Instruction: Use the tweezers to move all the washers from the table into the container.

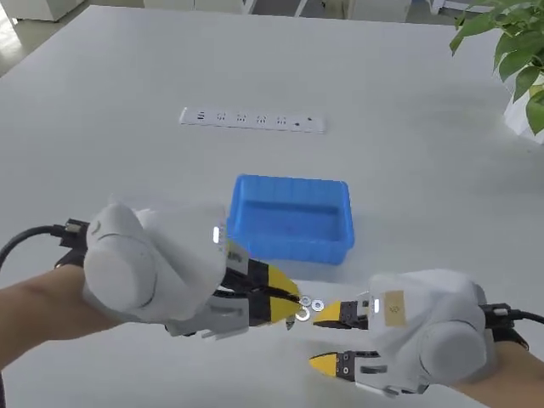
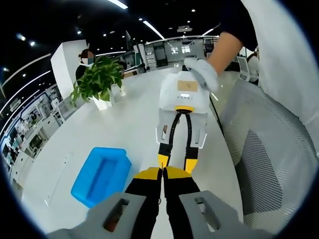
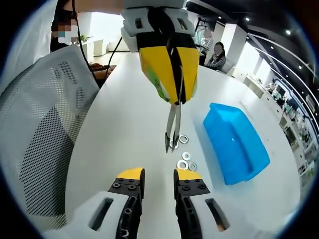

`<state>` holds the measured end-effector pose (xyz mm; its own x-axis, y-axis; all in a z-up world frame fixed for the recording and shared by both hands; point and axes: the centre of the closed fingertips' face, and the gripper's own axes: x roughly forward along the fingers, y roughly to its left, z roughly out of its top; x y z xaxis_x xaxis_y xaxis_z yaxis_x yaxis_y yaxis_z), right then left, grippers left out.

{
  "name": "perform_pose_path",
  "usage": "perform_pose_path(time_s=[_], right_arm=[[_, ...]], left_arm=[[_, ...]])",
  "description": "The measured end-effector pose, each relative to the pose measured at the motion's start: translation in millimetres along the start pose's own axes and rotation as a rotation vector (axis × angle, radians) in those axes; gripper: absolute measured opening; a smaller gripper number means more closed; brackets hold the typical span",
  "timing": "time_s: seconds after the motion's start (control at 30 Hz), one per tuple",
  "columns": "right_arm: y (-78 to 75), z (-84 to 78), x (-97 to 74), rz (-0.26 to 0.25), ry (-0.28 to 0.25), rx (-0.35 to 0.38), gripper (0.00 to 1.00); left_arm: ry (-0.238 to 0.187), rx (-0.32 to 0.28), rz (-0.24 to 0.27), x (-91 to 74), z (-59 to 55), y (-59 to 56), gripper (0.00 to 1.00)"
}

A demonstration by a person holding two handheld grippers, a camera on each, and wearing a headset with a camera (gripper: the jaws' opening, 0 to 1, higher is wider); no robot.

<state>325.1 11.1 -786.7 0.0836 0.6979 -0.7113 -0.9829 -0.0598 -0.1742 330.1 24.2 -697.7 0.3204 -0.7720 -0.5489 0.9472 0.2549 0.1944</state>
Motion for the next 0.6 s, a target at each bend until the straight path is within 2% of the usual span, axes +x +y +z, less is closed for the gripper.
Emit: perform_pose_path(time_s=[0.2,0.37,0.6], right_arm=[[-5.8,2.0,2.6,-0.012,-0.018,0.031,0.24],[-7.7,5.5,4.4,-0.004,-0.044,0.069,0.26],[-4.7,4.4,8.0,0.011,-0.051,0.083,0.29]], left_arm=[[0.007,-0.012,0.018,-7.4,-5.4,4.0,0.05],[0.02,-0.038,0.042,-12.3,-14.5,8.6,0.05],[0.012,-0.051,0.049,-11.4,-14.1,9.6,0.05]])
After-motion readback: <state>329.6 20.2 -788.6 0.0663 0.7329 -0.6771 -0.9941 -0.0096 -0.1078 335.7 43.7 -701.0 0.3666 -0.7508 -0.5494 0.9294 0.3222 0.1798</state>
